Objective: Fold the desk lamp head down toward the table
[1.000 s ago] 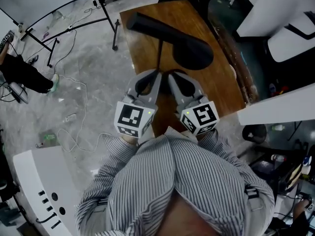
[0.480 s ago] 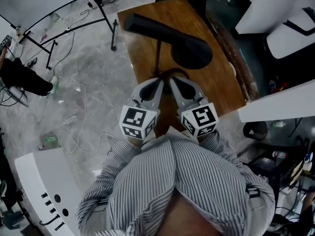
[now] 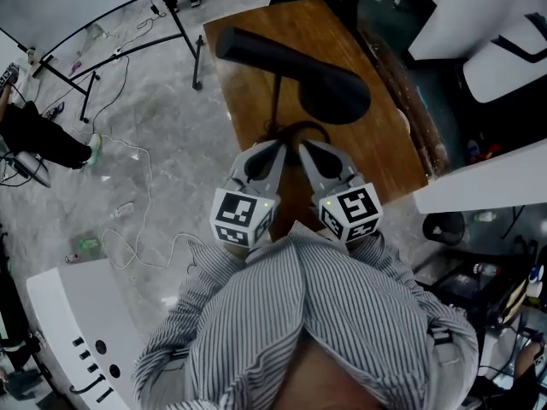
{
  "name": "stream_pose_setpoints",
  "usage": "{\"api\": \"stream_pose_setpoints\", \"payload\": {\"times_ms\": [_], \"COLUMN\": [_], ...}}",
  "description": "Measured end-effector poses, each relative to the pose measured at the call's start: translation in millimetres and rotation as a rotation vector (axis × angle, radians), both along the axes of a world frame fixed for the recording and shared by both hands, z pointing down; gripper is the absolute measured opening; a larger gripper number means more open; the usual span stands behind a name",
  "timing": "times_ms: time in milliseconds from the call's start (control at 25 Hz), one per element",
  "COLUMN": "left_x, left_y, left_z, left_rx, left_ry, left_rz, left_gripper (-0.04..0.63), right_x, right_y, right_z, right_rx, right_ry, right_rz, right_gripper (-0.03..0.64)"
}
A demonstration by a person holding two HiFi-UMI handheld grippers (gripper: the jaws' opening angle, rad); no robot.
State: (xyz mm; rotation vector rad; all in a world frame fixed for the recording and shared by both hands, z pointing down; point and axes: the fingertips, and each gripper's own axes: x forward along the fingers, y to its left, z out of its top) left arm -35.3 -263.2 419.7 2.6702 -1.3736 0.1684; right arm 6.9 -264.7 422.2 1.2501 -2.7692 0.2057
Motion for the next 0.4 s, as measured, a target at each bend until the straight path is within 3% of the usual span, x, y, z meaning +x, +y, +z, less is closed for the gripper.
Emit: {"api": "stream_pose_setpoints", "payload": {"times_ms": [400], "left_x": [8.0], "left_y": [-4.3], "left_z": [-2.1], "left_rx": [-0.003], "left_ry": [0.032], "left_rz": [0.046], "left_gripper": [0.006], "right_x": [0.2], "right_y": [-9.4], "right_z": [3.5], "right_rx": [-0.019], "right_ry": [-0.003], "right_rz": [-0.005], "right_gripper": [0.000]}}
